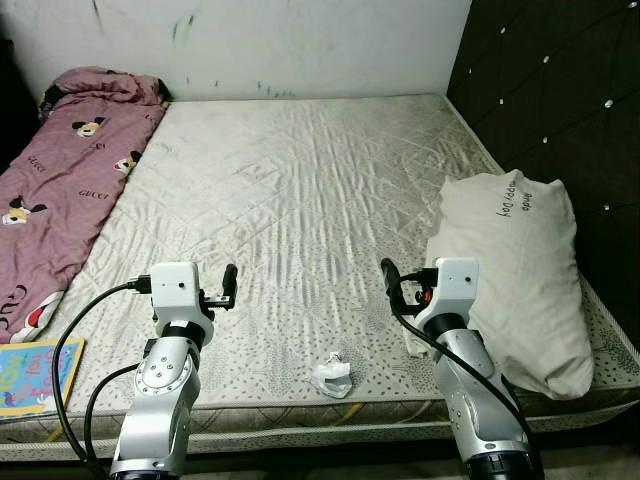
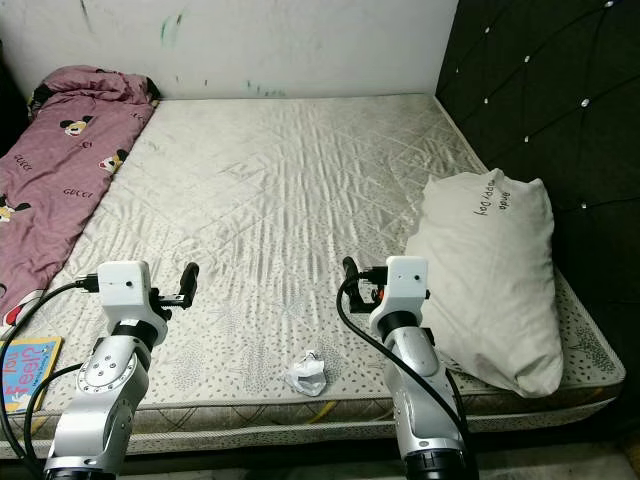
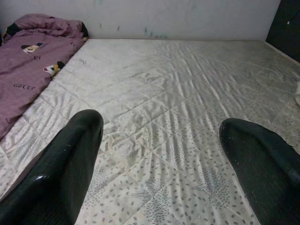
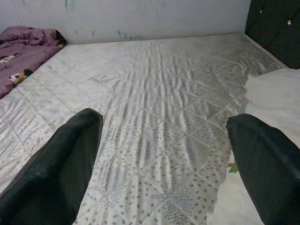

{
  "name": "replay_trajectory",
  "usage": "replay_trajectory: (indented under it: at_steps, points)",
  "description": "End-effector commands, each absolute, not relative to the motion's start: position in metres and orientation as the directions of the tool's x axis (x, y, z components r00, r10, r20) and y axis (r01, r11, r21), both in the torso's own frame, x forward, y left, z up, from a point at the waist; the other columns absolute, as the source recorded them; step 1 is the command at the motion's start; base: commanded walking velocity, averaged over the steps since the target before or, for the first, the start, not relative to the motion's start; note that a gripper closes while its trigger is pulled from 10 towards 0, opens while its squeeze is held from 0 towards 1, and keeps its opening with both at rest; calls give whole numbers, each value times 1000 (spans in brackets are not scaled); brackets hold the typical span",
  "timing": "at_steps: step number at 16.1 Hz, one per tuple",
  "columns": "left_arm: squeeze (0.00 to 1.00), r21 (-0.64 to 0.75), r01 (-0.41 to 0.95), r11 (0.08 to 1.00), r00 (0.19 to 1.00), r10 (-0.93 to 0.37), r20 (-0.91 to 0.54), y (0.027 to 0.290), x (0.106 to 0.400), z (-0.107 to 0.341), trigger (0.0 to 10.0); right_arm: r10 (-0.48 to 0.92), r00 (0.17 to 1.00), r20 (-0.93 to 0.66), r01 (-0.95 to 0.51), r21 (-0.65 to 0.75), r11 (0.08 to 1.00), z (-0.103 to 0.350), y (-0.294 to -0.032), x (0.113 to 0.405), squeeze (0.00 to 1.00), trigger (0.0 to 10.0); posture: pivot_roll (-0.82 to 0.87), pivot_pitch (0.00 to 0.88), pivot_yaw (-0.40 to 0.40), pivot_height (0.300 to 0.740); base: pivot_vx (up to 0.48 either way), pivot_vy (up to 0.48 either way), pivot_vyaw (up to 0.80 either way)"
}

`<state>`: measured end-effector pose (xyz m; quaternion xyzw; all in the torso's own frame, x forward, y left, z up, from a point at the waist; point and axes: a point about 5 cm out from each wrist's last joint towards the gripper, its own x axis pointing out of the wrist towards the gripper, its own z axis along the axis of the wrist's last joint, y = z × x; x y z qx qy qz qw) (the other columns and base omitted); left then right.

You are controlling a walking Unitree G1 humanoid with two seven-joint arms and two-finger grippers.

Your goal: Clean up the room

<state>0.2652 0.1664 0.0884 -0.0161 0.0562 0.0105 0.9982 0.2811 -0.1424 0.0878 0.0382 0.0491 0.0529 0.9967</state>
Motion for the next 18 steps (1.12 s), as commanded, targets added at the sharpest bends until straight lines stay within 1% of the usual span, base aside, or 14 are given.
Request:
replay_trajectory:
  at_steps: [1,11,18]
  points:
    - [0,-40,-25,999,991,20,-133,168,266,86,10000,125,990,-73,-119,82,990,94,-140,284,0,10000,25,0,13,740,0,0,0]
    - [0,-53,-33,998,990,26,-140,167,269,84,10000,129,989,-72,-123,78,989,94,-141,287,0,10000,22,0,8,740,0,0,0]
    - [0,-54,-35,998,990,27,-141,167,270,84,10000,136,988,-72,-130,78,988,94,-140,288,0,10000,26,0,9,645,0,0,0]
